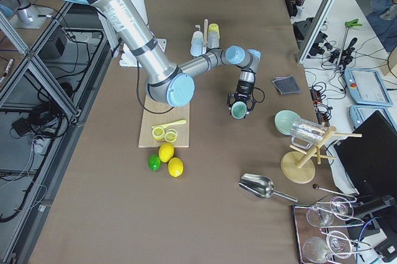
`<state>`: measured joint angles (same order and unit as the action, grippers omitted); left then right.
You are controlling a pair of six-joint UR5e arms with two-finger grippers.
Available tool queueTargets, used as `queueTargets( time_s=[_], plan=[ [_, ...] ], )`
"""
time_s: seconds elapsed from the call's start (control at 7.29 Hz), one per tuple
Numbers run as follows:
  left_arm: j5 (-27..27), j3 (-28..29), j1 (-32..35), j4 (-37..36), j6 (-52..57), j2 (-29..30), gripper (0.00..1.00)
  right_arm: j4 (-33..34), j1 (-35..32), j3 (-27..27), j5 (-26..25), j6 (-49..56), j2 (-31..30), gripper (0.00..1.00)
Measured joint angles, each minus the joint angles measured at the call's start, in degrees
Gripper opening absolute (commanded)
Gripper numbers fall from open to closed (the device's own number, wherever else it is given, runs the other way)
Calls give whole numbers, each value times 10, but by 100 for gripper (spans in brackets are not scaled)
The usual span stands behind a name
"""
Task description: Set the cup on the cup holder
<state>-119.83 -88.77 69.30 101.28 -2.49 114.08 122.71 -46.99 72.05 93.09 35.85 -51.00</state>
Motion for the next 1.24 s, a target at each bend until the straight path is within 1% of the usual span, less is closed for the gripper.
queueTargets(
  time_s=[0.14,0.41,0.69,0.82,0.96,1.1,1.24],
  plan=[
    [1,0,-8,88,-49,0,0,1,-19,22,18,7,-11,0],
    [12,-2,-53,266,-146,8,0,-2,-77,51,81,14,-26,0],
    [48,-11,-88,423,-237,15,0,-12,-98,98,99,14,-50,0],
    [68,-14,-100,496,-263,16,0,-35,-101,110,104,13,-56,0],
    [104,-24,-120,558,-289,15,0,-65,-104,115,117,6,-59,0],
    [155,-42,-149,604,-314,9,0,-84,-109,122,133,-3,-61,0],
    [213,-60,-186,639,-329,-1,0,-93,-116,143,147,-9,-74,0]
  ],
)
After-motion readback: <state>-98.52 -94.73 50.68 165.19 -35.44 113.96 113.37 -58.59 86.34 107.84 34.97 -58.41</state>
